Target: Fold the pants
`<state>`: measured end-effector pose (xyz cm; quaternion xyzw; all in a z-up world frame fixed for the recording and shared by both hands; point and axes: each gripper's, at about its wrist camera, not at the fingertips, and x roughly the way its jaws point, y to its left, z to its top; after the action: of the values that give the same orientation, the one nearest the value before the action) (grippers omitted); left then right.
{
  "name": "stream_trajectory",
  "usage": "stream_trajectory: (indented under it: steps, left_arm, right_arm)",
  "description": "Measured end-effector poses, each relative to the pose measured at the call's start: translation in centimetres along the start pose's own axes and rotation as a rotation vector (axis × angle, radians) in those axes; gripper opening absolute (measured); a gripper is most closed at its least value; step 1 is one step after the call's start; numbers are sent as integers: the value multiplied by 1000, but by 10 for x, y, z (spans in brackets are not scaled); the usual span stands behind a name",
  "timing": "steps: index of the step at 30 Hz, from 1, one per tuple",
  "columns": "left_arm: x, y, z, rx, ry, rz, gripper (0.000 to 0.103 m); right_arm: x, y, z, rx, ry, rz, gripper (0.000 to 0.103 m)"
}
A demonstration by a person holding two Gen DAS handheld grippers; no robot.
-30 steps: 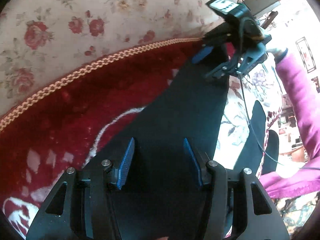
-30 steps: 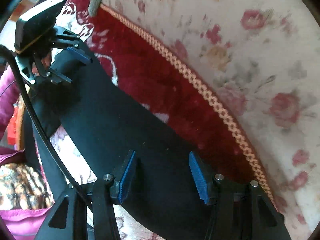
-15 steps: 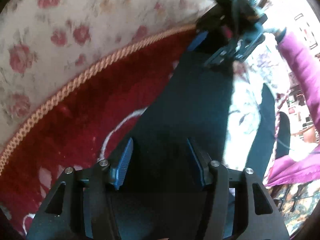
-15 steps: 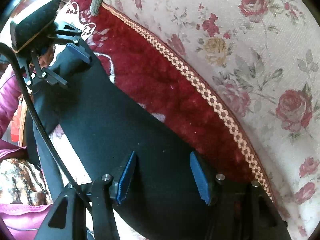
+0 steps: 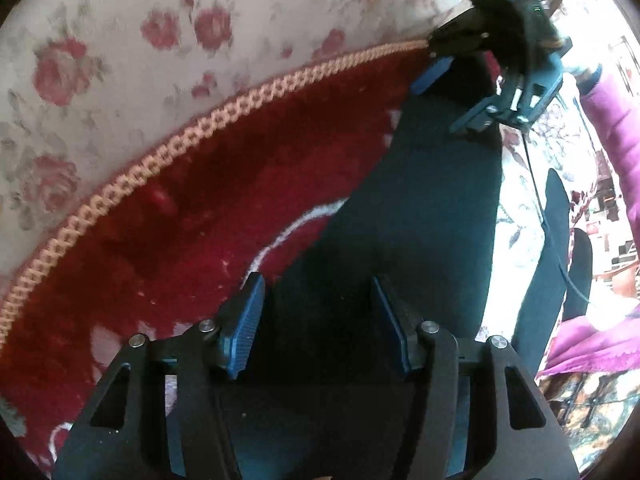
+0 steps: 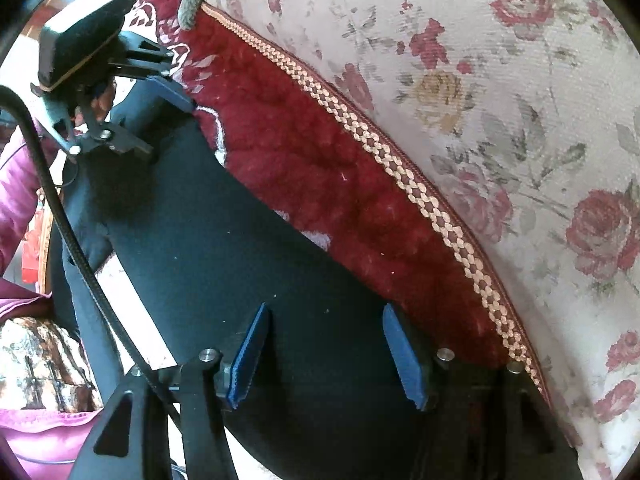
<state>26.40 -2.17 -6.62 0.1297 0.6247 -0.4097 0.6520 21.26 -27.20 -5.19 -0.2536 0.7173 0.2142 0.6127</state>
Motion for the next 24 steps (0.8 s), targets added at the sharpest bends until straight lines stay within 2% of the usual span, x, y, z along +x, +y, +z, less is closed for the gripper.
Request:
stream_trajectory:
  steps: [2,4,6,7,9,11,12,13,14,15,16,20,24]
  left_arm:
    - [3,-2,0,1,-10,-32,71]
    - [4,-6,0,7,-20,-32,73]
    - [7,-13,-3,41,-47,4,73]
    - [8,-16,-5,53,-59,29,72]
    - [8,-23,-10,66,-89,70,66]
    - [5,-28,-14,55,-118,105,49]
    - [3,-30,-15,55,-128,130,44]
    - [-1,-34,-18,63,-143,164,32]
    - [-3,-37,-20,67,-150,177,20]
    - [-5,-41,-22,75,-157,198,16]
    - [-9,-49,-26,92,-170,243,13]
    - [-26,-74,-39,101,-228,310,11]
    - [-52,-95,-60,90,-301,334,11]
  right_arm:
    - [1,1,0,-5,2,9,66]
    - [4,2,3,-2,4,7,66]
    - [5,4,3,2,-14,-5,65]
    - [6,7,2,-5,-28,-26,61]
    - [6,16,-2,-27,-62,-79,56]
    - [2,25,-5,-26,-99,-120,46]
    - [0,29,-7,-26,-114,-140,37]
    - [-2,34,-10,-26,-128,-160,27]
    - [-4,43,-12,-36,-143,-190,21]
    - [-5,51,-15,-47,-150,-221,13]
    - [-6,61,-18,-65,-156,-259,8]
    - [-16,89,-31,-81,-196,-350,5]
    - [-38,115,-52,-64,-273,-396,5]
